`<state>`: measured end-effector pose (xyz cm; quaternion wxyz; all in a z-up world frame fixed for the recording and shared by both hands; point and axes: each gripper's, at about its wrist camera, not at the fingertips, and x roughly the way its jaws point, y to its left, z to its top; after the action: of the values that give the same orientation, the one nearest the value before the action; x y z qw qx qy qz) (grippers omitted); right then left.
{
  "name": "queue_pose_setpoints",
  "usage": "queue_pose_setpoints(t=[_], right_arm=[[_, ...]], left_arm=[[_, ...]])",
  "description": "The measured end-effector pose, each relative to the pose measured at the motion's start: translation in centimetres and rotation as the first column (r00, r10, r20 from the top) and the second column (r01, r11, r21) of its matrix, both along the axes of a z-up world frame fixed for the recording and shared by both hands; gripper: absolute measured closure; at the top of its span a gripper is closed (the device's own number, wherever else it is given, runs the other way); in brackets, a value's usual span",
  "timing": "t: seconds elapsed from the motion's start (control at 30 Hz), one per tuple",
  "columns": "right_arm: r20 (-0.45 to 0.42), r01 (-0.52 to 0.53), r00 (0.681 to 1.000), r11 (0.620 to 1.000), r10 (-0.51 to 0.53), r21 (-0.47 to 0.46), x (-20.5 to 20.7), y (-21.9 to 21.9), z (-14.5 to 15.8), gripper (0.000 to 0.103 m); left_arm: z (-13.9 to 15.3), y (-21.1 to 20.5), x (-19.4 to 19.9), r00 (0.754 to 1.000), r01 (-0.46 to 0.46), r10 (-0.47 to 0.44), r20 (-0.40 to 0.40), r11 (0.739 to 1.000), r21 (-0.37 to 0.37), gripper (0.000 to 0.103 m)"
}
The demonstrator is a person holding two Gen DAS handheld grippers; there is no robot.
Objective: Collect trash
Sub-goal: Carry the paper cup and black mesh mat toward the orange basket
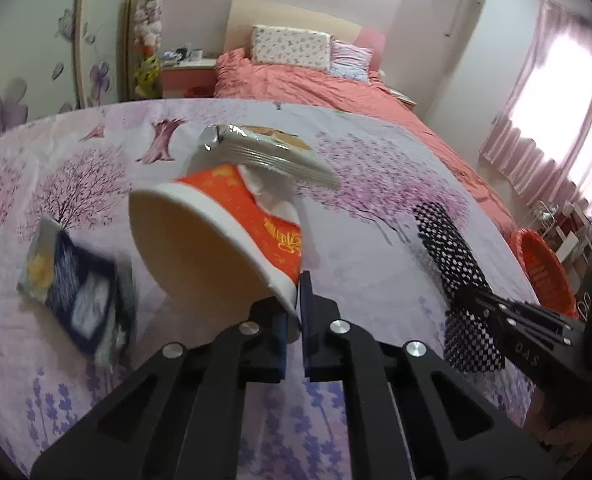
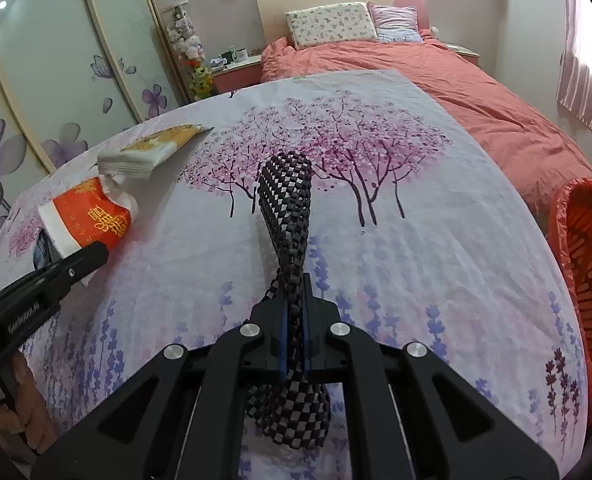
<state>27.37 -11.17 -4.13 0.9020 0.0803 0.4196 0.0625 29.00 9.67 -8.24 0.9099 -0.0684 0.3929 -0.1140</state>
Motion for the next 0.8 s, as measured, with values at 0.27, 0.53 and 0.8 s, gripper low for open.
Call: queue_pose_setpoints(t=[0.27, 0.53, 0.8], right_arm=[[0.056, 0.015, 0.998, 0.999, -0.017, 0.037, -2.4, -1.6, 2.4, 0.098], [0.124, 0.035, 0.991, 0.998, -0.042, 0.057, -4.7, -3.1, 5.5, 0.098], [0.216, 0.088, 0.971, 0.994, -0.1, 0.064, -7.6, -5.8, 8.6, 0.098]], left_arm=[[1.5, 0.0, -1.7, 0.999, -0.005, 0.006, 0.035, 0.999, -0.044, 0.098], [5.7, -2.5, -4.2, 0.992, 0.059, -0.054, 0.118, 0.997, -0.041, 0.098], [9.2, -6.5, -6.6, 0.979, 0.126, -0.119, 0.167, 0.992, -0.029, 0.097]])
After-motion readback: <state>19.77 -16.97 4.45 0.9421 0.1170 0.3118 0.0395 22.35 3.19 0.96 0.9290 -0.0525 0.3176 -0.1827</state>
